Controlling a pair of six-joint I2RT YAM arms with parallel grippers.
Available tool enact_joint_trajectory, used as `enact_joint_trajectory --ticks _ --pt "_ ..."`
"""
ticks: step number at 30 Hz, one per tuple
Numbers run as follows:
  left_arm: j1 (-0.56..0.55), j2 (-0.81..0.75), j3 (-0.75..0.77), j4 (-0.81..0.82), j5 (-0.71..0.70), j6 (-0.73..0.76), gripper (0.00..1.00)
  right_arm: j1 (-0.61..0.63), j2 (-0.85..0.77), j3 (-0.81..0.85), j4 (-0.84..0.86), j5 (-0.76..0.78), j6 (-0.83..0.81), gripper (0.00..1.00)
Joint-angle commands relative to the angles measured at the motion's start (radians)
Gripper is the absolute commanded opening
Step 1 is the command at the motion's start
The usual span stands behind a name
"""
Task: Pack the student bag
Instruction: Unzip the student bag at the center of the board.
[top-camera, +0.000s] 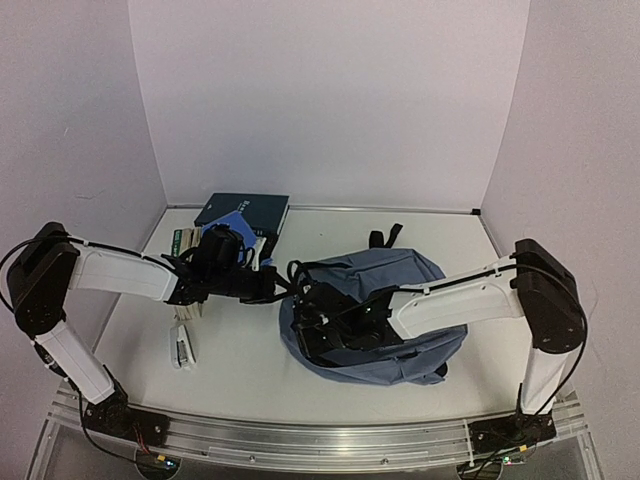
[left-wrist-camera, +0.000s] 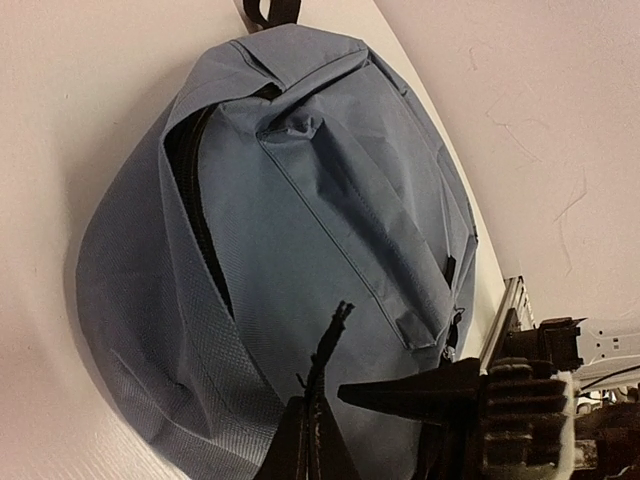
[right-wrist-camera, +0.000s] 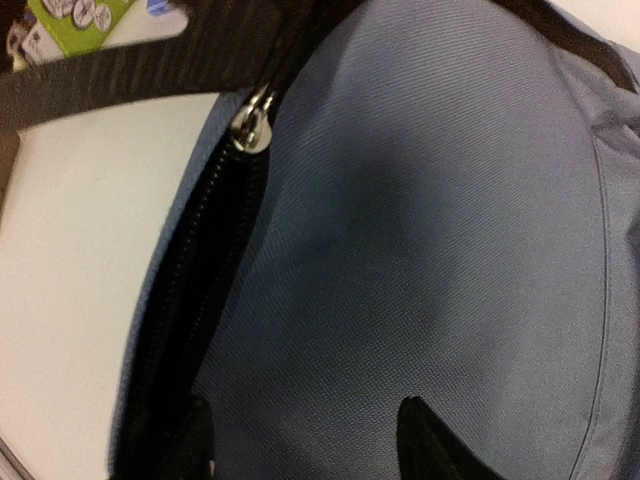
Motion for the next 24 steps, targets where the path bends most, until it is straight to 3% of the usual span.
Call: enact_joint_trajectory --ticks 1,4,6,15,20,24 --pt "-0.002 -0.051 -0.005 0.038 -0.006 0.01 0.0 0.0 0.049 0.059 0.033 -0.068 -0.03 0.67" --pt "-0.003 -0.055 -0.011 0.038 -0.009 0.009 0.0 -0.003 0.083 0.073 0.035 -0.044 -0.028 0.69" --pt "-0.002 -0.058 -0.013 0.039 -0.014 0.008 0.0 -0.007 0.102 0.072 0.035 0.0 -0.013 0.63" --pt "-0.002 -0.08 -0.024 0.016 -0.077 -0.017 0.0 -0.021 0.031 0.008 0.034 0.188 0.081 0.03" --pt "-0.002 -0.096 -0.026 -0.003 -0.123 -0.026 0.0 -0.03 -0.08 -0.08 0.027 0.27 0.122 0.0" --pt "-0.002 -0.111 -0.035 0.005 -0.121 -0.019 0.0 -0.042 -0.162 -0.145 0.025 0.243 0.128 0.0"
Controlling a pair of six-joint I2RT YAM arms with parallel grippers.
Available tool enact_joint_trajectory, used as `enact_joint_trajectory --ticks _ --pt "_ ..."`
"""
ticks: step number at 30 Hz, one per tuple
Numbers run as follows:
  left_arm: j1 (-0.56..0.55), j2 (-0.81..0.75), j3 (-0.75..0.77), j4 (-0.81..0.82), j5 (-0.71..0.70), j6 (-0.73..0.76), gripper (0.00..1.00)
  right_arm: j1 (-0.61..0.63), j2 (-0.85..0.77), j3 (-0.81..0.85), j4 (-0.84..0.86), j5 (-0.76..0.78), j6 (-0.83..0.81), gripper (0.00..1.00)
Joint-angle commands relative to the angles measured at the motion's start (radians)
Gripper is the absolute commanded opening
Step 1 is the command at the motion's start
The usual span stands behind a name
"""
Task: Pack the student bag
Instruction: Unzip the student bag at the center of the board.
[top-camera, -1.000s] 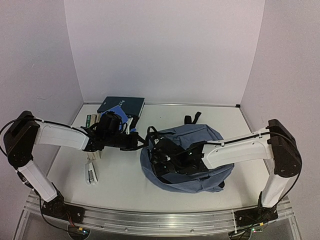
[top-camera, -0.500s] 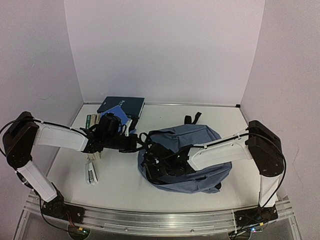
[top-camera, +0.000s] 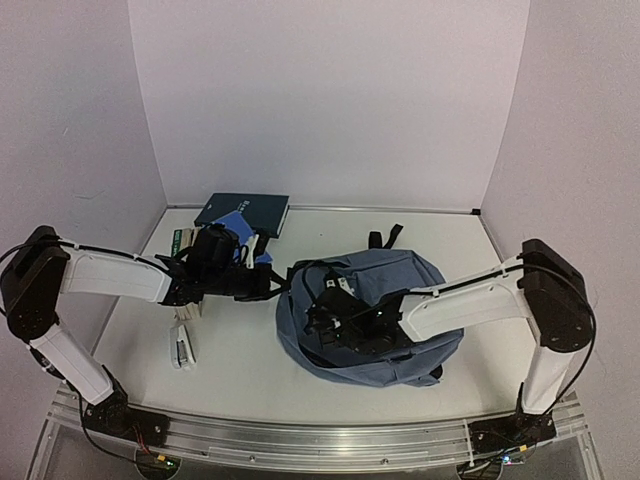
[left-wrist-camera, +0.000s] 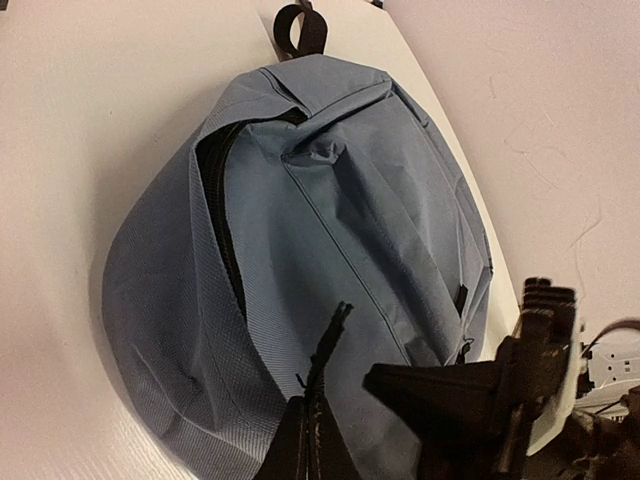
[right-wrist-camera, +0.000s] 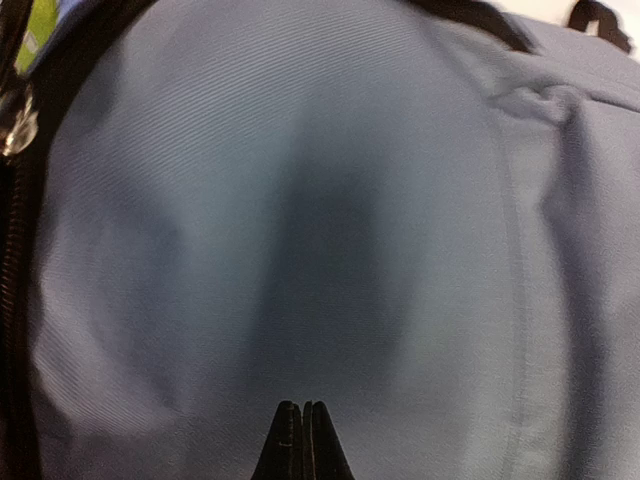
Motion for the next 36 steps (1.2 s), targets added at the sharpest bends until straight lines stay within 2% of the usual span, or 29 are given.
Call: enact_joint_trajectory --ticks 1,3,4,7,12,21,36 --pt "-0.001 -0.063 -0.015 0.036 0.003 0.007 0.0 -0.014 -0.129 -0.055 0.012 0.006 0.011 0.0" --pt "-0.001 -0.059 -0.018 0.061 0.059 0.026 0.0 -0.016 -0.155 -0.07 0.054 -0.072 -0.034 0.04" --pt "0.0 -0.054 -0.016 0.067 0.082 0.036 0.0 -0.017 -0.166 -0.075 0.075 -0.103 -0.047 0.1" --pt "-0.001 -0.043 -0.015 0.079 0.132 0.055 0.0 -0.035 -0.187 -0.098 0.167 -0.258 -0.095 0.36" --pt "0.0 -0.056 -0.012 0.039 0.114 0.063 0.0 -0.04 -0.188 -0.104 0.176 -0.389 -0.187 0.56" --pt "0.0 -0.056 0.003 0.005 0.104 0.07 0.0 -0.002 -0.283 -0.189 0.123 -0.487 -0.235 0.62" --pt "-0.001 -0.044 0.02 -0.009 0.098 0.072 0.0 0.047 -0.198 -0.193 0.095 -0.37 -0.216 0.61"
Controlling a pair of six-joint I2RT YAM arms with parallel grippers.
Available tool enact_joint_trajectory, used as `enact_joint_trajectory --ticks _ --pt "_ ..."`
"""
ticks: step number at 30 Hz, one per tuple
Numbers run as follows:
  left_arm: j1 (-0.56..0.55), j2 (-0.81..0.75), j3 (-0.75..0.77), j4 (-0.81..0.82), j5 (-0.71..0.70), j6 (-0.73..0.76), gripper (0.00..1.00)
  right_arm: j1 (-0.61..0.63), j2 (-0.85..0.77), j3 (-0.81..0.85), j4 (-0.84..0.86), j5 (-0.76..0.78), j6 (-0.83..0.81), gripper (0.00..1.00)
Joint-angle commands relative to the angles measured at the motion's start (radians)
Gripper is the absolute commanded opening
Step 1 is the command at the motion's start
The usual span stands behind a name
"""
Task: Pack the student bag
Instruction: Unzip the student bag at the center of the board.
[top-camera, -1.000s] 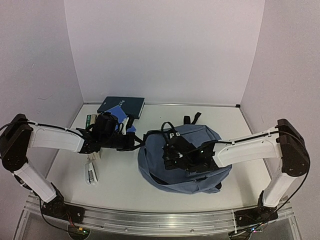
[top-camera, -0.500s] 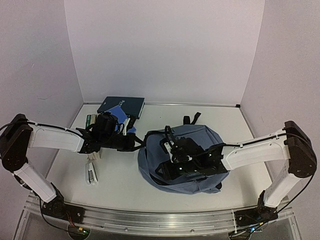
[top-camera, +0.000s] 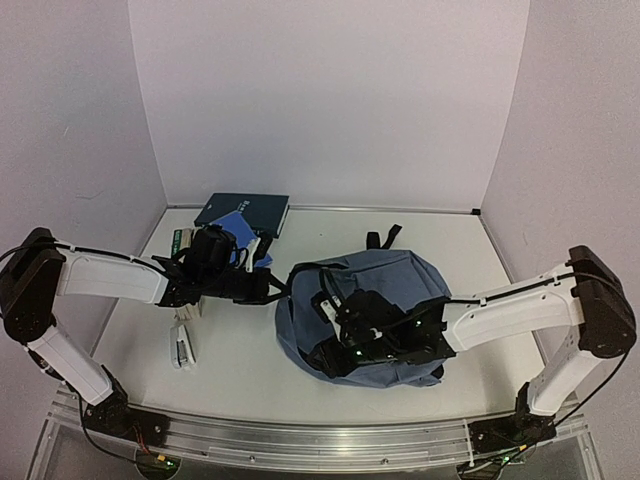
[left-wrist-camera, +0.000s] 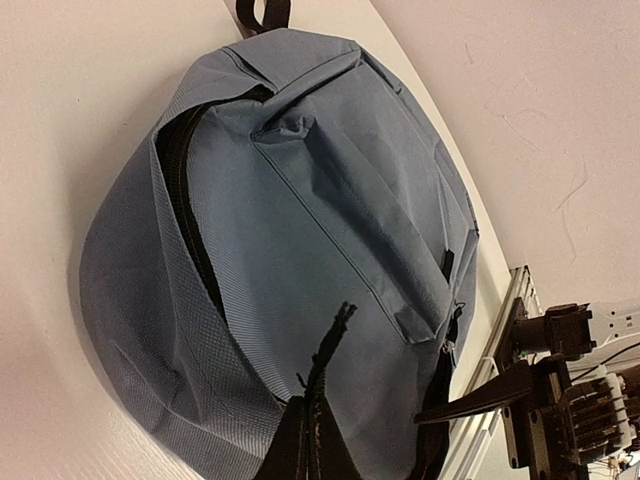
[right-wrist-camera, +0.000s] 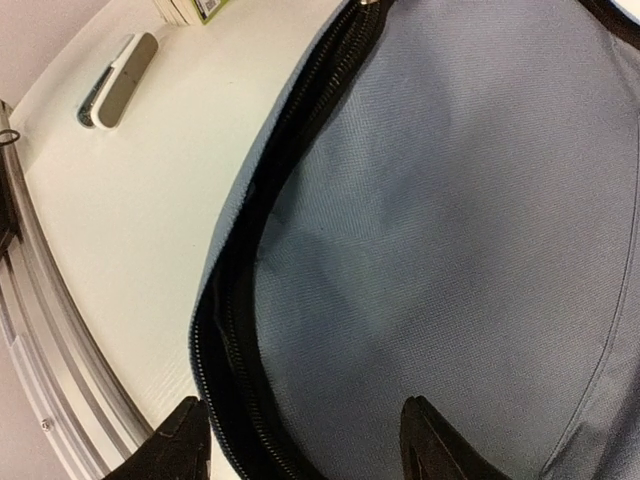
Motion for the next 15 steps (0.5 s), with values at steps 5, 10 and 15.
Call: enact_joint_trajectory --ticks 5,10,15 --pt "-0.001 -0.018 0.043 0.008 0.015 0.012 0.0 0.006 0.06 0.008 -0.008 0.067 -0.005 0.6" --pt "-0.001 -0.011 0.048 0.008 0.018 0.013 0.0 0.023 0.095 0.031 -0.008 0.095 -0.018 0.61" --pt "-0.001 -0.004 0.051 0.016 0.023 0.009 0.0 0.04 0.157 0.082 -0.006 0.121 -0.045 0.65"
